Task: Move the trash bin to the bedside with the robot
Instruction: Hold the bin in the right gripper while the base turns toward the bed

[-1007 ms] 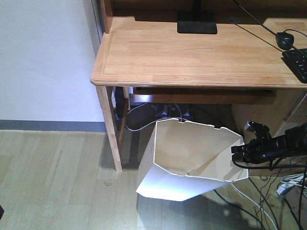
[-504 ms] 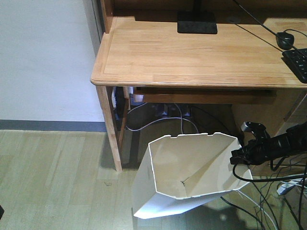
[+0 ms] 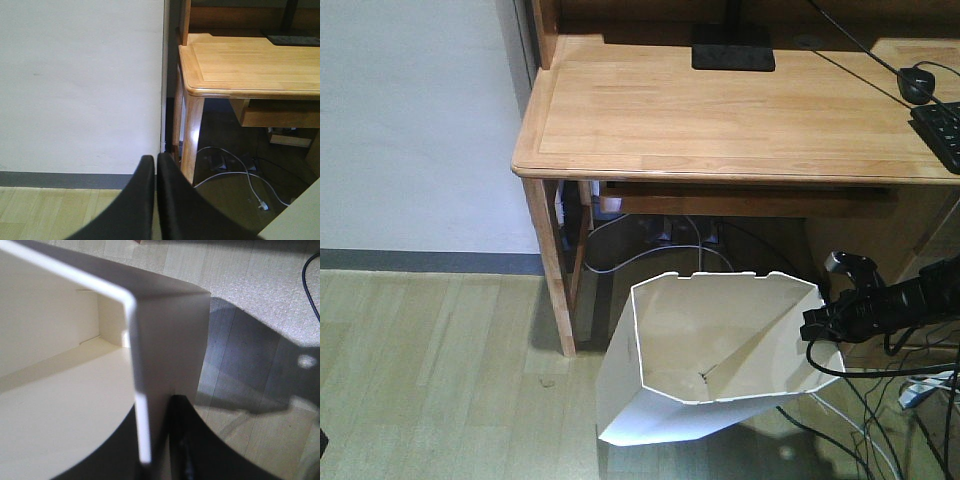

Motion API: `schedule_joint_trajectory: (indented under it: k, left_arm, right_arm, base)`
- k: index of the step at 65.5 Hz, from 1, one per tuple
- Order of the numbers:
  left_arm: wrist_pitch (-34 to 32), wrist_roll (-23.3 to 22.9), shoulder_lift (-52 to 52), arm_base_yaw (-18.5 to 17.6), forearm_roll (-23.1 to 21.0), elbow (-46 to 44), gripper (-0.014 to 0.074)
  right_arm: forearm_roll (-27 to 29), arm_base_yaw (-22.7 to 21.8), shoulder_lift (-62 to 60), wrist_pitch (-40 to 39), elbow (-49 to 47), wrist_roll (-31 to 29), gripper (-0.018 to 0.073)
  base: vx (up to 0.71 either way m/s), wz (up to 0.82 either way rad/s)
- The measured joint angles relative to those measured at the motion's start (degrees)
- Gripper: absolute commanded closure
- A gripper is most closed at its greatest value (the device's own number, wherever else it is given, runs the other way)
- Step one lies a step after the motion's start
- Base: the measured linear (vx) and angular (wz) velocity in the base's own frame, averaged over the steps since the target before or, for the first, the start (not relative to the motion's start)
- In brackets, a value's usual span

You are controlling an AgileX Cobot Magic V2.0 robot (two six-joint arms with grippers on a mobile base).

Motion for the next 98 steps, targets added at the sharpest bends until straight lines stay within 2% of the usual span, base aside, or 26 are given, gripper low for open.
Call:
schedule_joint_trajectory:
  k: [33, 98]
  left_arm:
    - [0.0, 0.0, 0.0, 0.0, 0.0, 0.0, 0.0603]
    - [0.0, 0.0, 0.0, 0.0, 0.0, 0.0, 0.0603]
  right_arm:
    - [-0.1, -0.1, 0.0, -0.6, 0.0, 0.0, 0.0564]
    - [-0.2, 0.0, 0.0, 0.2, 0.0, 0.0, 0.0564]
  base:
    - [-0.05, 0.25]
    - [0.01, 0.57]
